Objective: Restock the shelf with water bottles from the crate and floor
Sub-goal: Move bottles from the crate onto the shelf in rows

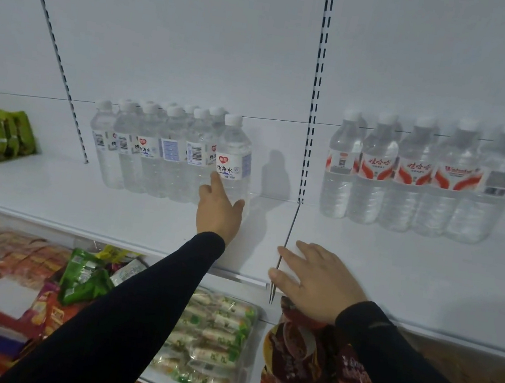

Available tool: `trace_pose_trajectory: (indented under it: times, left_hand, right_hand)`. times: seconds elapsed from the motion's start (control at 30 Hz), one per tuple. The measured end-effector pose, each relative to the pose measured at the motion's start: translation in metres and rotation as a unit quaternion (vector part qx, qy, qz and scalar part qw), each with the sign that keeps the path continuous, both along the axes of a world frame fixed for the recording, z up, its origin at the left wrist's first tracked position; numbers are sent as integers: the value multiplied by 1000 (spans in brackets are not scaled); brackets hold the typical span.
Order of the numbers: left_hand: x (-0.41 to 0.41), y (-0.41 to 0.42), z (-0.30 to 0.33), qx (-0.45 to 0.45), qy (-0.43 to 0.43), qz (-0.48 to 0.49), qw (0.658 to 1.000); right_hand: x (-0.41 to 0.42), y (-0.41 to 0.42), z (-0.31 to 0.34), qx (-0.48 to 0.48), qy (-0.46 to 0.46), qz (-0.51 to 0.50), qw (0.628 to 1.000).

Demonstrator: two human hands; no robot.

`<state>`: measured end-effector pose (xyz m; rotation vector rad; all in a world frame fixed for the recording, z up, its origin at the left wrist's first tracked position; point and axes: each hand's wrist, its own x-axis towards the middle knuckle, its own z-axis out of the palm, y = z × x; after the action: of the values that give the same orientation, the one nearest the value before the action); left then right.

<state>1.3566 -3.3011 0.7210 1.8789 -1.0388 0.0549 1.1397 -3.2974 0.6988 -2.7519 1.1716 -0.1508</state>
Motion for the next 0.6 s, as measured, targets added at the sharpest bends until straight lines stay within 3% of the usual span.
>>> trace_pose_trajectory:
  times: [0.6]
  left_hand:
    - [10,-90,4,28,-37,75,996]
  right_hand:
    - [-2,-1,1,-18,5,0,1000]
